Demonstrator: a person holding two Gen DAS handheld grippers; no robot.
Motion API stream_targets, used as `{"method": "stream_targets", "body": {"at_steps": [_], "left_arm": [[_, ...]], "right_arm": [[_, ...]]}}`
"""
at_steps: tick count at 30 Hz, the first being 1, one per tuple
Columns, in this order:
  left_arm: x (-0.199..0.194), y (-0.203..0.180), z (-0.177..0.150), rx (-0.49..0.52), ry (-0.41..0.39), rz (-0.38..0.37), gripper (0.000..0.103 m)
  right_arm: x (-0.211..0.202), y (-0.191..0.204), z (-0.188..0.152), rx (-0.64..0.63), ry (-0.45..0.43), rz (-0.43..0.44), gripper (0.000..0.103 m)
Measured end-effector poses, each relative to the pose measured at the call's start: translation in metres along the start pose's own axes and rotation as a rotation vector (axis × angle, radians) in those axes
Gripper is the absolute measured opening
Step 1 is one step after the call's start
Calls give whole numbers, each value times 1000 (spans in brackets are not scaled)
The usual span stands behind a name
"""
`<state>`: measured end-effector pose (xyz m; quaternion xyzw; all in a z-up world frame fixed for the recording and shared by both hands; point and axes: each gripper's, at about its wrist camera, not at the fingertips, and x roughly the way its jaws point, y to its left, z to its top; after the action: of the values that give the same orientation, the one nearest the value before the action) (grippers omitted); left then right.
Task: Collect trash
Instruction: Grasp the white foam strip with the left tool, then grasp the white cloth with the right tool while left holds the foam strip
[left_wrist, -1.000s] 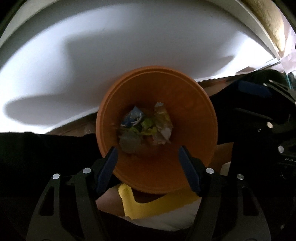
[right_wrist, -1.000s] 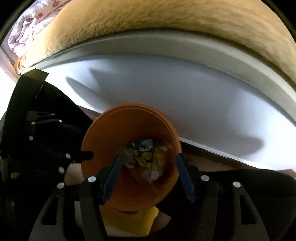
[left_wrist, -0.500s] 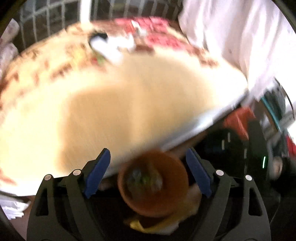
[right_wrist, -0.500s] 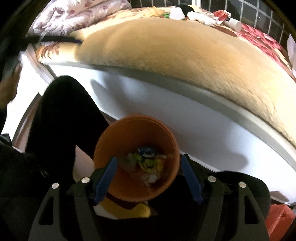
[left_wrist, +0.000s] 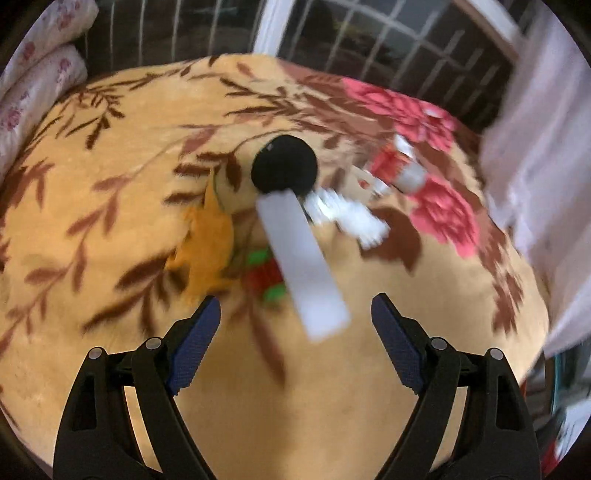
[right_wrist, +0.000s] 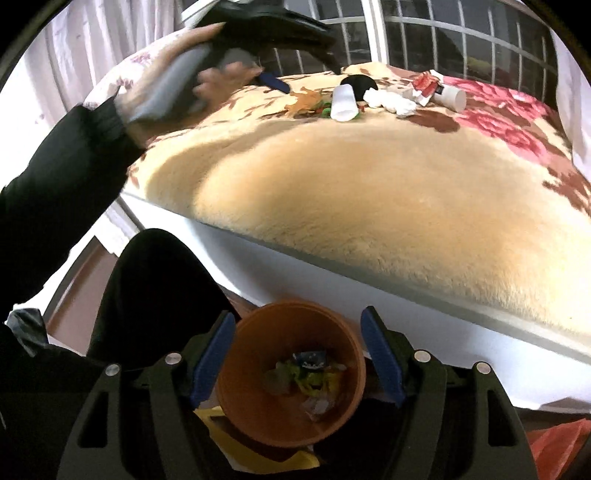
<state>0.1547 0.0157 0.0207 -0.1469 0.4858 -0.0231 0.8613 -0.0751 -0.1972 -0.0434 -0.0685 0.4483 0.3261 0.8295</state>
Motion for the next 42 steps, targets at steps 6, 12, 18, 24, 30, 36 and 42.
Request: {"method": "stream_targets", "body": {"at_steps": [6, 12, 18, 24, 30, 36, 42], "left_arm": [[46, -5, 44, -70, 62, 107, 82], [71, -16, 52, -33, 100, 171, 82], [83, -16, 44, -43, 130, 111, 21], [28, -20, 35, 18, 1, 15, 17], [-61, -8, -2, 60, -143, -112, 17], [-93, 9, -77, 73, -183, -41, 17], [-91, 28, -124, 28, -167, -20, 17]], "right_arm": [[0, -15, -7, 53, -12, 18, 70], [-2, -30, -12, 107, -27, 35, 70], [-4, -33, -13, 126, -34, 36, 70], [-17, -30, -5, 118, -56, 39, 69], [-42, -32, 41, 58, -111, 97, 68], [-24, -54, 137, -85, -145, -31, 68], [45, -85, 246, -173, -71, -71, 68]]}}
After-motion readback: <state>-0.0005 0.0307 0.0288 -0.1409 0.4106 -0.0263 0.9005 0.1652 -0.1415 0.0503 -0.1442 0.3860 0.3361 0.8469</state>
